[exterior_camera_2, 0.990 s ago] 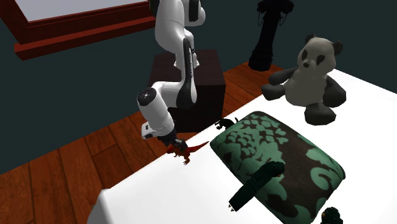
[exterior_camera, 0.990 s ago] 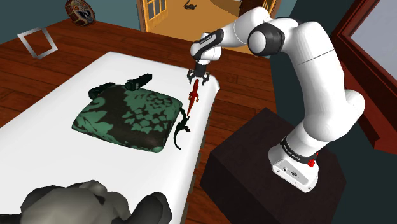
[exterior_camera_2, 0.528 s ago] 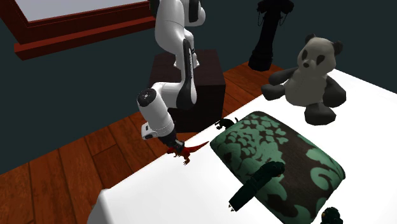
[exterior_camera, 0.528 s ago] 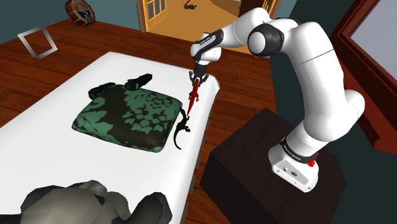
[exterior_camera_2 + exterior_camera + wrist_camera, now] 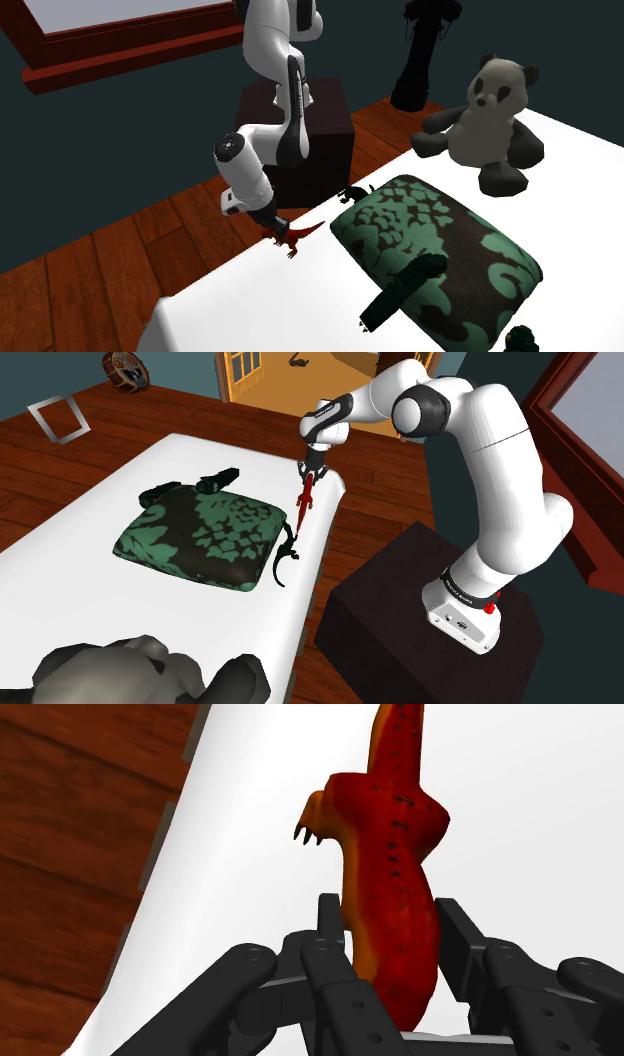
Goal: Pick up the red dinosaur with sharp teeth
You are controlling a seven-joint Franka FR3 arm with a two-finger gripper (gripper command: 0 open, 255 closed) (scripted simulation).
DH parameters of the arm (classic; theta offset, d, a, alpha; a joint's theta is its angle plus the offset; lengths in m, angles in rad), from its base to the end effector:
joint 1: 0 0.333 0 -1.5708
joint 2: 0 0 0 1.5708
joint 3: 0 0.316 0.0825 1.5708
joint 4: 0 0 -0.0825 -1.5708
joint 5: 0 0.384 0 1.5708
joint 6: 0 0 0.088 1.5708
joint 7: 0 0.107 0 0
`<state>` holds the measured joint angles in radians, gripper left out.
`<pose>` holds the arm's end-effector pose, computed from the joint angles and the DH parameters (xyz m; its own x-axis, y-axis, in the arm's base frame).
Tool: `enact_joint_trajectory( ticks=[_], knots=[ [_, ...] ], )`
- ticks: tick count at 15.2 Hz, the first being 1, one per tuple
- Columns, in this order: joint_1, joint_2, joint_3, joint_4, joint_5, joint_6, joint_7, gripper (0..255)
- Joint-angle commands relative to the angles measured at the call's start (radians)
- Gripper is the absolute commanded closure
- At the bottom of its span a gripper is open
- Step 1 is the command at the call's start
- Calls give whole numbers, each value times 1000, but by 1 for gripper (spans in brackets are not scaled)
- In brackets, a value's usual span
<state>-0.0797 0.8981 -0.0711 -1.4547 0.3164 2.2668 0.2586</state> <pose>0.7030 -0.0904 0.1408 0.8239 -0.5503 -0.1358 -0.5657 -0.8130 -0.1377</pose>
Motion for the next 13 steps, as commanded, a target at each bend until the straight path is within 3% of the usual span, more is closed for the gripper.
enact_joint_trajectory(
  ticks=[1, 13],
  knots=[
    [1, -22, -2, -9, -2, -13, 3, 255],
    [8, -118, -14, -31, -16, -86, 22, 255]
  ],
)
